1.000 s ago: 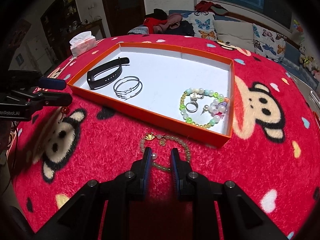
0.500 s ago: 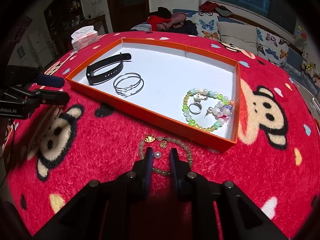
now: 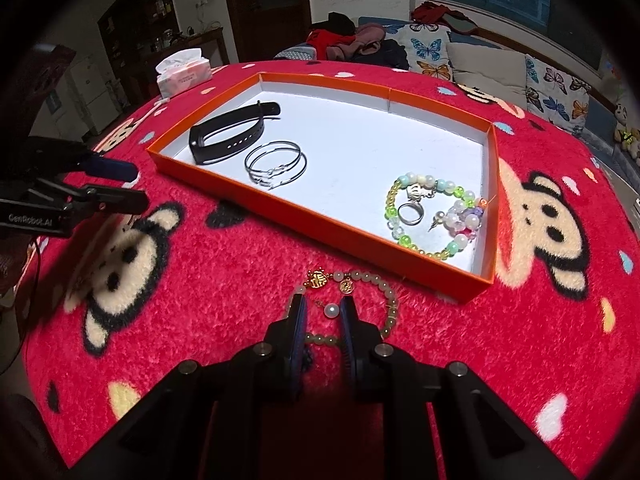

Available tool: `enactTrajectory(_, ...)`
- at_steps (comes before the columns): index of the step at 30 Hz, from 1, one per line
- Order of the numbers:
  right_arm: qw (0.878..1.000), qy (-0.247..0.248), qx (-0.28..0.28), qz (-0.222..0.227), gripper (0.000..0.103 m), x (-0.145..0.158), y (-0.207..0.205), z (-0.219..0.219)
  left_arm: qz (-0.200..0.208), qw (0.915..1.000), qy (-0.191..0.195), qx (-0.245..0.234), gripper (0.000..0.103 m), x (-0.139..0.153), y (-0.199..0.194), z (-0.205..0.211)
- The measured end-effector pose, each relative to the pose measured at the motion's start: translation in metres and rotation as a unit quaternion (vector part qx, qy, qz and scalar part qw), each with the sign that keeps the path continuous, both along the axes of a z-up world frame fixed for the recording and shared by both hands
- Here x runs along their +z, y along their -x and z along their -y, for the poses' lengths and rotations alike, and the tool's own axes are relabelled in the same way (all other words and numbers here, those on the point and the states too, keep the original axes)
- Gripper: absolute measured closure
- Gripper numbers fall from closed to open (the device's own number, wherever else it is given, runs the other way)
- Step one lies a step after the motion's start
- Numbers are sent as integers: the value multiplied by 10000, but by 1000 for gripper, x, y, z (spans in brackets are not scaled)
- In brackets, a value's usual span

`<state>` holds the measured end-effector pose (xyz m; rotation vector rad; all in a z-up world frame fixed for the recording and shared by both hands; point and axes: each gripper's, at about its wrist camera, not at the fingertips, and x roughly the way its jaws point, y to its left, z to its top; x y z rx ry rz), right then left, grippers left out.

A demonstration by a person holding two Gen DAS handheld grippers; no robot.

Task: Organize jewelry
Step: 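Move the left tool back to the red tassel pendant on the rug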

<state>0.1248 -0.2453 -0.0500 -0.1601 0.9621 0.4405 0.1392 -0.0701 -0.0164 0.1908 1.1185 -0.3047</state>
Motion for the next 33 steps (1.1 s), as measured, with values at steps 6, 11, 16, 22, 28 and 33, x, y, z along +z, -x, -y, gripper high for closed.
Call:
enactTrajectory(6,10000,-43,22,-46,86,0,1,1,-8,10000,-13,8,44,-1,0,0)
enactTrajectory(11,10000,6,42,-24,91,0,2,1,-62,9999,-23,83,44,-5,-2,-3)
enactTrajectory(16,10000,-3,8,13,93,-1,3,2,-88,9999,-32,87,44,-8,-2,-3)
enactTrajectory(22,10000,36,32,33,93,-2,1,3,-35,10000,12,80,44,-1,6,-9)
enactTrajectory(28,9999,-74,-130,86,93,2,1,7,-102,9999,-21,1,44,-2,29,-23)
enactTrajectory(33,9995,-139,-248,126,93,5,0,12,-287,9996,15,36,44,-11,42,-35)
